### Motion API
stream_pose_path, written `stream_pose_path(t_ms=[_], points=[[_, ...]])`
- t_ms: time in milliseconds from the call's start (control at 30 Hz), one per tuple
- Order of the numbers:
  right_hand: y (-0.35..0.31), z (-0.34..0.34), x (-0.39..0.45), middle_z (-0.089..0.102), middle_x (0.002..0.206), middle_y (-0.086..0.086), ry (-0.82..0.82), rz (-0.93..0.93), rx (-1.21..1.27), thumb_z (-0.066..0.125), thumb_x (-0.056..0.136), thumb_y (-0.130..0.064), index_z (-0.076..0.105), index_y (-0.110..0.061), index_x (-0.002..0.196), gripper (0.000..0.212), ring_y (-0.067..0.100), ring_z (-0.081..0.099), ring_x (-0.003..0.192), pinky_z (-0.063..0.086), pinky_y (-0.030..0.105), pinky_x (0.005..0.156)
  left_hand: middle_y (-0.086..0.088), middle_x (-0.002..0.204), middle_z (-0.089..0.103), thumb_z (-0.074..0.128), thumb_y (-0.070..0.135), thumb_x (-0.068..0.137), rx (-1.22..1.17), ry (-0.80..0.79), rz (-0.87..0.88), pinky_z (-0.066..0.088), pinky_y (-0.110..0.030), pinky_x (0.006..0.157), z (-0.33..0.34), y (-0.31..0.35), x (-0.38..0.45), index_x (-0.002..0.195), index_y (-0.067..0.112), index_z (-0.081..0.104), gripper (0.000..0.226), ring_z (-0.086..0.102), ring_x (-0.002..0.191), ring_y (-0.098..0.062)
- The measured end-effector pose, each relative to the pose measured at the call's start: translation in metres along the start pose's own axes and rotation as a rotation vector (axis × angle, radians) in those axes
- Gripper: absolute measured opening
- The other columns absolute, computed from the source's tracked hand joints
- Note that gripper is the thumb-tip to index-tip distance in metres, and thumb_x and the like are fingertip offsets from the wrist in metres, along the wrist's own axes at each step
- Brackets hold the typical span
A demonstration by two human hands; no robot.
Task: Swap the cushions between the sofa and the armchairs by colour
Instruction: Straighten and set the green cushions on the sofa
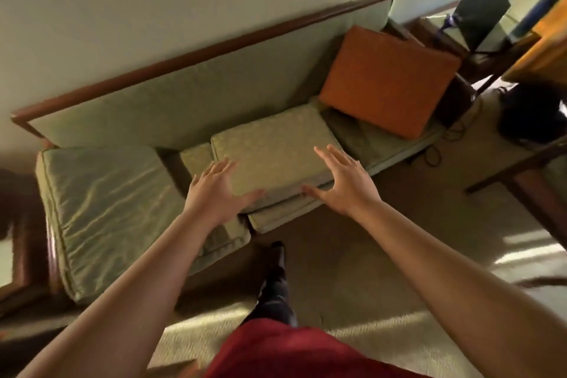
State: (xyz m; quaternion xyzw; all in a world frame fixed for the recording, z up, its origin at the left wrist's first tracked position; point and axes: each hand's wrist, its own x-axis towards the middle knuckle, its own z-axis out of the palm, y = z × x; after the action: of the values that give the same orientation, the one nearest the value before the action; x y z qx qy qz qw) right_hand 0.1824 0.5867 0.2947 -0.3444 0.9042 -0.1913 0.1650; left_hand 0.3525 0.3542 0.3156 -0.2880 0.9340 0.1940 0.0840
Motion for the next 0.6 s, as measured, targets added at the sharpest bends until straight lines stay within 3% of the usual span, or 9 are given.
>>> stream_pose_path(t_ms=[267,433,600], points=[[0.083,-0.022,0.125,0.023,0.171,-0.004,-0.067,0.145,-0.029,0.055,0.088,-0.080,0.020,-0.038,0.164,0.093,0.021,0.013,0.159,0.017,0.051,0.128,0.004,0.168,0.022,0.043,0.097,0.071,0.043,-0.123,0.109,0.027,-0.053,0.120,0.011,0.055,0.196,0.159,0.040,0.024,0.108,0.026,0.152,-0.026],[0.128,-0.005,0.190,0.023,0.171,-0.004,-0.220,0.092,-0.071,0.057,0.093,-0.071,0.020,-0.037,0.164,0.086,0.021,0.013,0.159,0.015,0.050,0.129,0.002,0.168,0.023,0.053,0.086,0.077,0.040,-0.197,0.079,0.028,-0.052,0.120,0.044,0.063,0.267,0.159,0.037,0.025,0.100,0.026,0.152,-0.027],[0.178,0.046,0.239,0.029,0.169,0.003,-0.341,-0.129,-0.122,0.057,0.096,-0.066,0.025,-0.031,0.163,0.082,0.025,0.019,0.157,0.017,0.046,0.127,-0.001,0.168,0.023,0.056,0.079,0.083,0.054,-0.212,0.033,0.028,-0.049,0.121,0.123,0.055,0.290,0.161,0.034,0.022,0.096,0.030,0.150,-0.027]])
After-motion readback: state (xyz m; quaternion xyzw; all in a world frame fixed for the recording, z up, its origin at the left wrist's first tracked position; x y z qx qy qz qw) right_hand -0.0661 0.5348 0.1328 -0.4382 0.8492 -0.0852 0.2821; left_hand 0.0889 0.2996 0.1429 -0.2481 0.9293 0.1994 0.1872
